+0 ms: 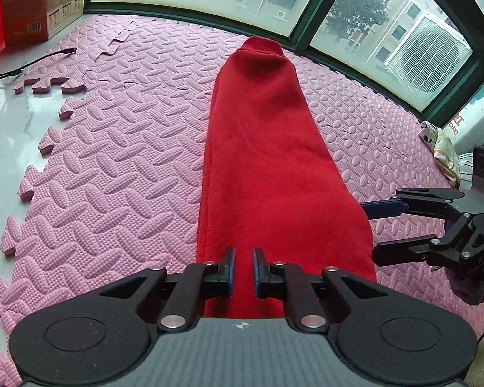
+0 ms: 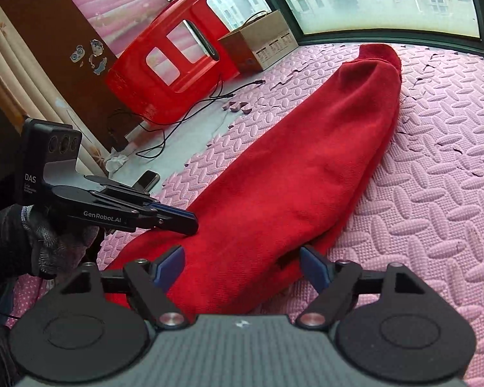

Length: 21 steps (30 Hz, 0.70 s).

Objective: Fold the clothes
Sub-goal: 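Move the right gripper toward the left gripper at the waistband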

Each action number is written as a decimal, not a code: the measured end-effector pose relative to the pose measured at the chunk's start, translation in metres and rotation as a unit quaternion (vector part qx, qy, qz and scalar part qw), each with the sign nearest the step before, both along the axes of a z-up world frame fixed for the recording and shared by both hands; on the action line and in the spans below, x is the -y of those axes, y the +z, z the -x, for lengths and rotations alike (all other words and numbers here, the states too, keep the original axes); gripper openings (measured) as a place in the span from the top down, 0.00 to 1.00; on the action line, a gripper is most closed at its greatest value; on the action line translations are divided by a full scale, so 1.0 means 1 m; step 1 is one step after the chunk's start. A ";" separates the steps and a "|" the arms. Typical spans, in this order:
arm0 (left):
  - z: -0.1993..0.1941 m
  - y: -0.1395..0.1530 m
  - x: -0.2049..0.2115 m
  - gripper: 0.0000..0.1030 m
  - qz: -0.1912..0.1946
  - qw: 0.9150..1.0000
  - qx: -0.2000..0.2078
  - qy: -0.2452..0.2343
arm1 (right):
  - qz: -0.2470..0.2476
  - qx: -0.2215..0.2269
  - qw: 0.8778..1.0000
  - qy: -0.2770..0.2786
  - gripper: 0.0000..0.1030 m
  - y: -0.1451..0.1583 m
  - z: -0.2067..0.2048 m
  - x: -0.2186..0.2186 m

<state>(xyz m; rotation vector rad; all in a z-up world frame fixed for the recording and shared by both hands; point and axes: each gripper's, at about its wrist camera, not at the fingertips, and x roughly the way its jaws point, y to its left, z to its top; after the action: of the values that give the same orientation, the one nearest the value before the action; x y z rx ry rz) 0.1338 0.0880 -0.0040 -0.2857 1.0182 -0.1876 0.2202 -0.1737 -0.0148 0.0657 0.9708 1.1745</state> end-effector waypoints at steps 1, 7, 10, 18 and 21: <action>-0.001 -0.001 0.000 0.88 0.000 1.000 -0.002 0.002 | -0.003 0.000 1.000 0.008 0.22 -0.001 -0.003 -0.002; -0.005 -0.003 -0.002 0.88 0.005 1.000 -0.009 0.012 | -0.005 -0.011 0.998 0.063 0.18 -0.005 -0.010 -0.012; -0.007 -0.003 -0.004 0.88 0.007 1.000 -0.011 0.015 | 0.004 -0.022 0.995 0.099 0.18 -0.006 -0.011 -0.011; -0.008 -0.007 -0.006 0.88 0.018 0.999 -0.011 0.024 | -0.002 -0.023 0.991 0.134 0.18 -0.007 -0.020 -0.011; -0.009 -0.007 -0.005 0.88 0.019 0.999 -0.012 0.026 | -0.027 -0.057 0.988 0.143 0.17 -0.016 -0.027 -0.015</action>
<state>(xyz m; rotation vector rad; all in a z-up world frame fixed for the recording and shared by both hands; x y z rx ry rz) 0.1425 0.0935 -0.0115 -0.3498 1.0302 -0.1567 0.2475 -0.1583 -0.0304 0.0376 1.0738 1.4738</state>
